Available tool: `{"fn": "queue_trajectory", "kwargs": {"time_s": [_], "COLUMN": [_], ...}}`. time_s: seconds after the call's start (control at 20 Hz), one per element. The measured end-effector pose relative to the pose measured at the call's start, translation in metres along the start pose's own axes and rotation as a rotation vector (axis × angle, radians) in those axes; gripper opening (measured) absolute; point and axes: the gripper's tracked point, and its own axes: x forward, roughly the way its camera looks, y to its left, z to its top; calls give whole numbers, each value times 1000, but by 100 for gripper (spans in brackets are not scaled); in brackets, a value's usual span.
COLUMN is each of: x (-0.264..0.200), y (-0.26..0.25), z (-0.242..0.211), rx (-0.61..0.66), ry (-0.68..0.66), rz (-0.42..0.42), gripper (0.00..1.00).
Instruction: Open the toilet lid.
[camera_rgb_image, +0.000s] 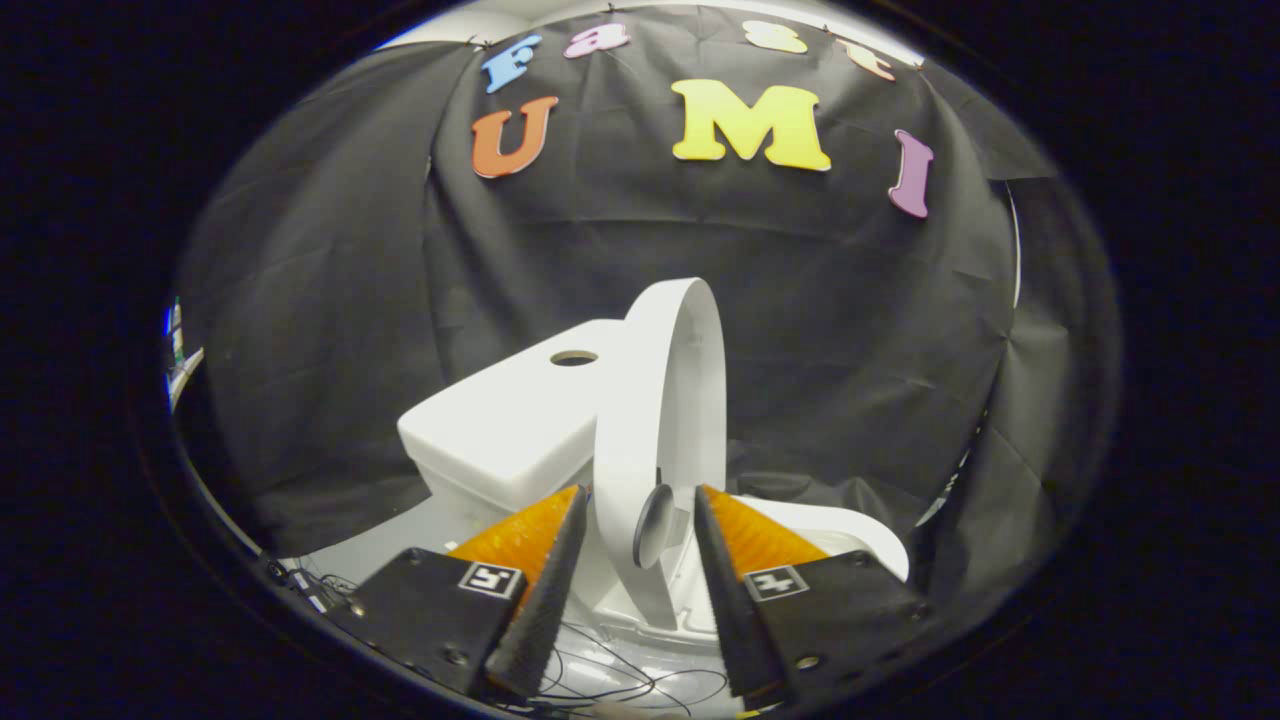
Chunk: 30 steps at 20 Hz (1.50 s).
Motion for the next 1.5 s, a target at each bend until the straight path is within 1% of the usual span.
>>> {"fn": "queue_trajectory", "kwargs": {"time_s": [0.05, 0.15, 0.25, 0.4, 0.45, 0.55, 0.6, 0.7, 0.8, 0.85, 1.05, 1.25, 1.5], "x": [-9, -29, -51, -87, -99, -118, -124, -137, -149, -153, -160, -157, -150], "y": [-7, -17, -29, -66, -80, -114, -129, -165, -202, -216, -240, -247, -244], "z": [2, -4, -7, -21, -27, -45, -53, -69, -78, -81, -99, -101, -112], "rx": [-18, 5, 60, 146, 162, 200, 204, 202, 214, 233, 256, 229, 234], "ry": [-24, -68, -111, -175, -191, -223, -230, -246, -287, -297, -291, -280, -262], "rz": [-14, -7, 2, -38, -57, -116, -142, -219, -298, -320, -362, -370, -359], "gripper": [71, 98, 98, 98, 100, 100, 100, 99, 99, 99, 99, 99, 99]}}
